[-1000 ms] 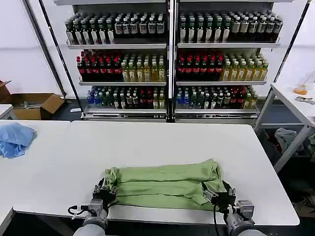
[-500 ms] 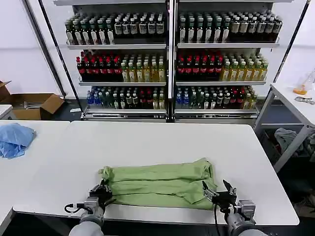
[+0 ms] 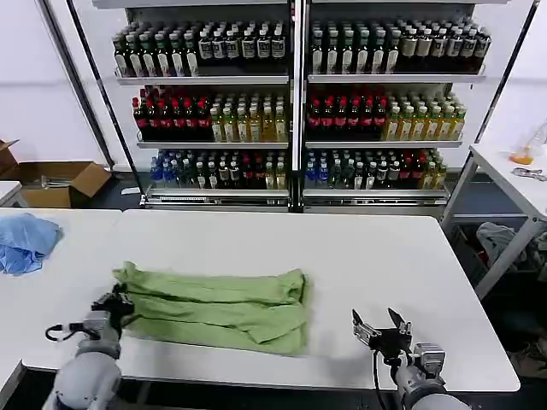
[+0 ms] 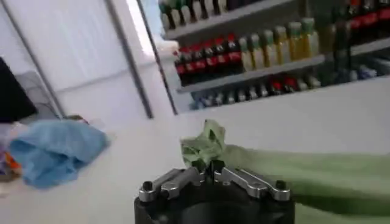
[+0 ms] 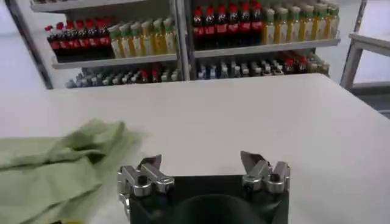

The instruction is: Fold and organize the clothes.

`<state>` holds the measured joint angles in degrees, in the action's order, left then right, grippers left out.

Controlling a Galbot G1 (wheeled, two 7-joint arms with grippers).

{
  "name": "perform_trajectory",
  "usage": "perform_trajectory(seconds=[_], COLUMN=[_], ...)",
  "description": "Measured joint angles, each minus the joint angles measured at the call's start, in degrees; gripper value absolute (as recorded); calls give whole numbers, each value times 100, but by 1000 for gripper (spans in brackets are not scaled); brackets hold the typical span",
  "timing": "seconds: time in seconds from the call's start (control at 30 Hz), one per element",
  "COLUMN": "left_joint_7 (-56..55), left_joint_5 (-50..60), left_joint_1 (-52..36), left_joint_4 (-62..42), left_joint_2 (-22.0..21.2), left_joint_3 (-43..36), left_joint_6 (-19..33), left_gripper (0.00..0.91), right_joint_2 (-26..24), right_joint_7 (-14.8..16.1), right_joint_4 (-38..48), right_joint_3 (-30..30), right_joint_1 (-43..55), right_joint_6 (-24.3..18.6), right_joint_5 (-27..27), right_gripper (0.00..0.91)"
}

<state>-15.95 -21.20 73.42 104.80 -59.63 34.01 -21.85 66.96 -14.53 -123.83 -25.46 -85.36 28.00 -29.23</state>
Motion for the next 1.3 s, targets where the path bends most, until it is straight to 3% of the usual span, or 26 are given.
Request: perform_trajectory(seconds=[0.23, 0.47, 0.9, 0.93, 0.97, 1.0, 1.03, 1.3], left_joint_7=[185, 342, 311, 311, 312, 313, 321, 489], left_joint_5=[-1593, -3165, -4144, -4150, -4149, -4140, -4122, -3926], left_joint_1=[51, 38, -226, -251, -275, -294, -311, -347], left_joint_4=[692, 1291, 1197, 1148, 1100, 1054, 1000, 774], left_joint_2=[27, -401, -1287, -1338, -1382, -1426, -1469, -1669], left_joint_3=[140, -179, -1308, -1400, -1478, -1551, -1633, -2045], left_joint_6=[-190, -262, -229, -223, -218, -217, -221, -234], left_gripper=[30, 20, 30, 141, 343, 343, 907, 907], right_joint_2=[-1, -29, -11, -11, -11, -13, -16, -37], right_joint_7=[-18, -23, -14, -14, -14, -13, -13, -1], right_joint_4=[39, 15, -63, -67, -76, -84, -91, -147], right_joint_3=[44, 55, 66, 66, 66, 66, 65, 40], right_joint_1=[5, -33, -113, -116, -119, -123, -131, -189], right_joint_6=[6, 7, -10, -10, -10, -11, -11, -32], right_joint_5=[21, 41, 85, 87, 88, 88, 87, 87], right_gripper=[907, 907, 907, 907, 907, 907, 907, 907])
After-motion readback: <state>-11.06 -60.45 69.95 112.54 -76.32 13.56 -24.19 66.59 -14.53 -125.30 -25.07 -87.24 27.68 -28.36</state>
